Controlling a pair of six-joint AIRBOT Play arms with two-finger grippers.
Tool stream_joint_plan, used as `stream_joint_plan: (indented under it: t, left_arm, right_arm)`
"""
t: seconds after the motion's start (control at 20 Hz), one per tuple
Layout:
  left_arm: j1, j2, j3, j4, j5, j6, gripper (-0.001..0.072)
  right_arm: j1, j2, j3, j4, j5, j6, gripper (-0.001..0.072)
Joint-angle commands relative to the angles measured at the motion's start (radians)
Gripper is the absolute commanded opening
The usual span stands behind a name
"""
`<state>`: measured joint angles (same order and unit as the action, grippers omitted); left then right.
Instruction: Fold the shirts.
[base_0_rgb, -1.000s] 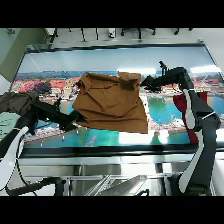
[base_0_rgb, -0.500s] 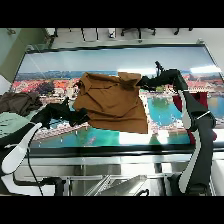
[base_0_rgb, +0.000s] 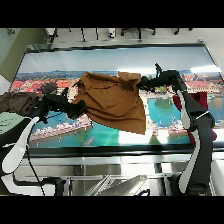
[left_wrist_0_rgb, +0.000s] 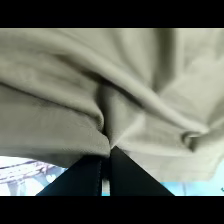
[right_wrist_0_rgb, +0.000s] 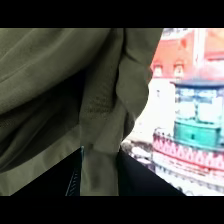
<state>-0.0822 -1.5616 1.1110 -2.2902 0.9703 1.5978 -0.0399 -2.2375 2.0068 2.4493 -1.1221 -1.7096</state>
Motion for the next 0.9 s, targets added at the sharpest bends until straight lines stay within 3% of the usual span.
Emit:
stream_joint_plan:
  t: [0.0,0.15,0.25,0.5,0.6,0.65,0.75,0.85]
  left_arm:
    - [0.036,0.057,0.006,-0.003,0.043,0.019,0.0017]
    - [0.077,0.056,0.006,-0.005,0.046,0.031,0.0017]
    - [0.085,0.053,0.003,-0.005,0.05,0.037,0.0017]
    - [0.116,0.053,0.003,0.023,0.074,0.059,0.0017]
    - [0.141,0.053,0.003,0.021,0.087,0.064,0.0017]
    - [0.149,0.053,0.003,0.021,0.085,0.07,0.0017]
    - [0.166,0.053,0.004,0.021,0.049,0.082,0.0017]
    - [0.195,0.053,0.006,0.022,-0.05,0.107,0.0016]
  right_arm:
    - [0.007,0.003,0.001,-0.003,-0.094,0.043,0.0248]
    - [0.028,0.003,0.0,-0.014,-0.115,0.043,0.0256]
    - [0.045,0.003,0.0,-0.014,-0.041,0.098,0.0364]
    - [0.06,0.0,0.0,-0.059,0.004,0.148,0.036]
    - [0.06,0.0,0.0,-0.074,0.012,0.151,0.0093]
    - [0.063,0.0,0.0,-0.075,0.013,0.151,0.0019]
    - [0.078,0.006,0.0,-0.087,-0.014,0.134,0.0017]
    - [0.124,0.035,-0.008,-0.241,-0.087,0.148,0.0016]
